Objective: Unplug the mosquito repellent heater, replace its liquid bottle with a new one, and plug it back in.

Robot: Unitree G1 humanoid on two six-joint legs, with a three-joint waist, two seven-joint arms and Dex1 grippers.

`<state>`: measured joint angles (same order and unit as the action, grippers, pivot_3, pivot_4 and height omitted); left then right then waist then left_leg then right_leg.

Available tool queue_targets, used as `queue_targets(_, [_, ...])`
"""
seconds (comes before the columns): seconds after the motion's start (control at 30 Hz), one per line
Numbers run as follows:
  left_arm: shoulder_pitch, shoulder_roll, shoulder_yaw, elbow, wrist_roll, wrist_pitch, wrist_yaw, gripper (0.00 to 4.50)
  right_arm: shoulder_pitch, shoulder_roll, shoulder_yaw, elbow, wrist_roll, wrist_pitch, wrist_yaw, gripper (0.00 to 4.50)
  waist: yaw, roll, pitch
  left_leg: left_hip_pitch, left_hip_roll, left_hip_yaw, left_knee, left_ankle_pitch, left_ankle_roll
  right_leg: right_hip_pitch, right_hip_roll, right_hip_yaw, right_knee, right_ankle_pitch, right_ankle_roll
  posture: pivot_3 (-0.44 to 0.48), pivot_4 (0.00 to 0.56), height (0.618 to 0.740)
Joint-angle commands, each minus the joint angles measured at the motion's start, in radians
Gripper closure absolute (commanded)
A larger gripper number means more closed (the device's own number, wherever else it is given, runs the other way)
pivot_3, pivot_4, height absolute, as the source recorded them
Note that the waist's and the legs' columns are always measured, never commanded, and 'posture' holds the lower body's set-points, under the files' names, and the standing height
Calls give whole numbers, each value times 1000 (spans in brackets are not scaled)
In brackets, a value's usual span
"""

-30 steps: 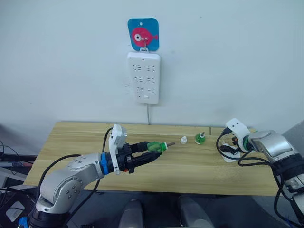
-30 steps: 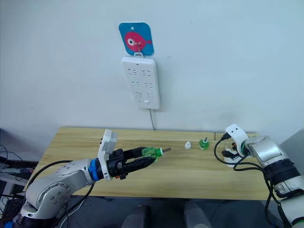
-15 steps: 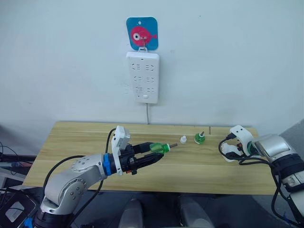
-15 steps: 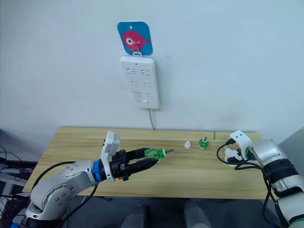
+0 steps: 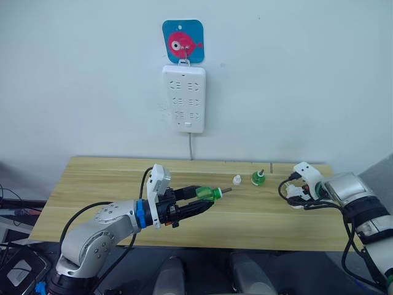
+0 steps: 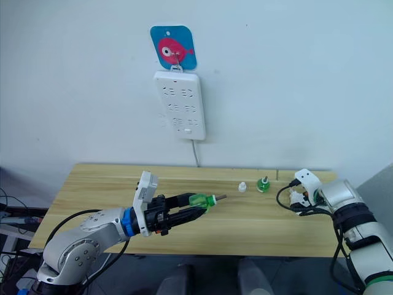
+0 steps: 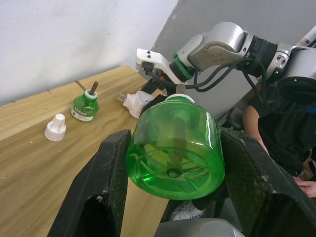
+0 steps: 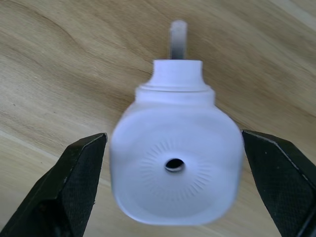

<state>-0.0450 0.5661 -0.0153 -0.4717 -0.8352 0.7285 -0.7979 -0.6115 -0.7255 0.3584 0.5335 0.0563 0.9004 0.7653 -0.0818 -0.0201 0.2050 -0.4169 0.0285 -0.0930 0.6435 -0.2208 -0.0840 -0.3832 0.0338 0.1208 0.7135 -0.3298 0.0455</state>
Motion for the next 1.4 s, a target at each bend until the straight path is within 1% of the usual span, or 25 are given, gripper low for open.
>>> queue_targets(0.03, [-1, -1, 1, -17, 1, -19, -17, 2124, -22, 0, -6, 19, -34, -24, 16, 0, 0, 0, 0, 0, 0, 0, 0, 0, 0, 0, 0, 0, 0, 0, 0, -14, 176, 711])
queue_targets(0.13, [-2, -3, -1, -15, 4, -19, -17, 2124, -24, 8, -5, 38, -48, -41, 25, 0, 0, 0, 0, 0, 0, 0, 0, 0, 0, 0, 0, 0, 0, 0, 0, -14, 176, 711])
queue_targets(0.17, [-3, -3, -1, -14, 4, -19, -17, 2124, -27, 12, -9, 44, -52, -43, 26, 168, 0, 0, 0, 0, 0, 0, 0, 0, 0, 0, 0, 0, 0, 0, 0, -15, 174, 711])
queue_targets(0.23, [-5, -4, -2, -12, 6, -19, -18, 2124, -31, 18, -13, 54, -59, -49, 30, 587, -1, 0, 0, 0, 0, 0, 0, 0, 0, 0, 0, 0, 0, 0, 0, -19, 173, 711])
queue_targets(0.3, [-7, -4, -3, -10, 6, -19, -20, 2124, -33, 22, -17, 59, -62, -51, 36, 1284, -2, 0, 0, 0, 0, 0, 0, 0, 0, 0, 0, 0, 0, 0, 0, -21, 171, 711])
queue_targets(0.33, [-9, -5, -4, -10, 6, -18, -19, 2124, -32, 23, -20, 57, -61, -47, 42, 1524, -1, 0, 0, 0, 0, 0, 0, 0, 0, 0, 0, 0, 0, 0, 0, -21, 171, 711])
queue_targets(0.47, [-18, -5, -5, -3, 6, -15, -21, 2124, -12, 10, -34, 17, -51, -22, 65, 1499, -1, 0, 0, 0, 0, 0, 0, 0, 0, 0, 0, 0, 0, 0, 0, -31, 163, 711])
queue_targets(0.6, [-34, 7, -4, 6, 2, -6, -39, 2124, 34, -52, -89, -96, -13, 24, 106, 1499, -1, 0, 0, 0, 0, -1, 0, 0, 0, 0, 0, -1, 0, 0, 0, -44, 149, 711])
queue_targets(0.67, [-53, 25, 8, 18, -7, 3, -62, 2124, 71, -111, -171, -203, 45, 66, 144, 1499, 0, 1, 0, 0, 0, -1, 0, 0, 0, 0, -1, -1, 0, 0, 0, -57, 138, 711])
queue_targets(0.77, [-92, 59, 22, 40, -30, 22, -110, 2124, 159, -185, -303, -409, 161, 136, 211, 1499, -2, 1, 0, -1, -1, -2, 0, 0, 0, 0, -1, -2, 0, 0, 0, -88, 121, 711])
queue_targets(0.87, [-134, 95, 34, 52, -63, 54, -161, 2124, 278, -219, -463, -642, 325, 197, 289, 1499, -6, 1, -1, -1, 0, -3, 0, 0, 0, 0, -1, -4, 0, 0, 0, -120, 109, 711])
queue_targets(0.93, [-161, 118, 49, 53, -89, 78, -184, 2124, 332, -189, -593, -781, 449, 236, 312, 1499, -11, 1, -1, -1, 0, -4, 0, 0, 0, 0, 0, -5, 0, 0, 0, -130, 105, 711])
queue_targets(0.97, [-168, 127, 54, 55, -96, 85, -194, 2124, 345, -176, -634, -825, 492, 256, 308, 1499, -18, 1, -2, -1, 0, -3, 0, 0, 0, 0, 0, -4, 0, 0, 0, -136, 104, 711])
queue_targets(1.0, [-184, 146, 71, 53, -124, 107, -205, 2124, 351, -150, -687, -895, 556, 297, 295, 1499, -26, 1, -2, -1, 0, -3, 0, 0, 0, 0, 0, -4, 1, 0, 0, -149, 102, 711])
queue_targets(1.07, [-205, 181, 99, 53, -168, 142, -228, 2124, 345, -98, -752, -999, 655, 372, 249, 1499, -36, 1, -2, -1, 0, -3, 1, 0, -1, 0, 0, -4, 1, 0, 0, -161, 97, 711])
queue_targets(1.13, [-222, 214, 117, 51, -199, 171, -247, 2124, 326, -31, -794, -1077, 744, 426, 188, 1499, -46, -1, -4, -1, 0, -3, 1, 0, -1, 0, 0, -4, 1, 0, 0, -163, 94, 711])
queue_targets(1.2, [-242, 229, 131, 52, -223, 191, -244, 2124, 308, 39, -825, -1123, 838, 472, 133, 1499, -57, -2, -6, -1, 1, -4, 1, 0, -1, 1, 0, -4, 2, 0, 0, -160, 90, 711])
queue_targets(1.3, [-279, 228, 144, 58, -252, 210, -226, 2124, 273, 140, -843, -1144, 968, 537, 37, 1499, -61, -3, -7, -1, 0, -3, 2, 0, -1, 1, 0, -4, 1, 0, 1, -147, 86, 711])
queue_targets(1.4, [-306, 216, 144, 55, -268, 218, -203, 2124, 245, 204, -844, -1135, 1082, 564, -54, 1499, -61, -3, -8, -1, 0, -3, 1, 0, -1, 1, 0, -4, 1, 0, 1, -140, 87, 711])
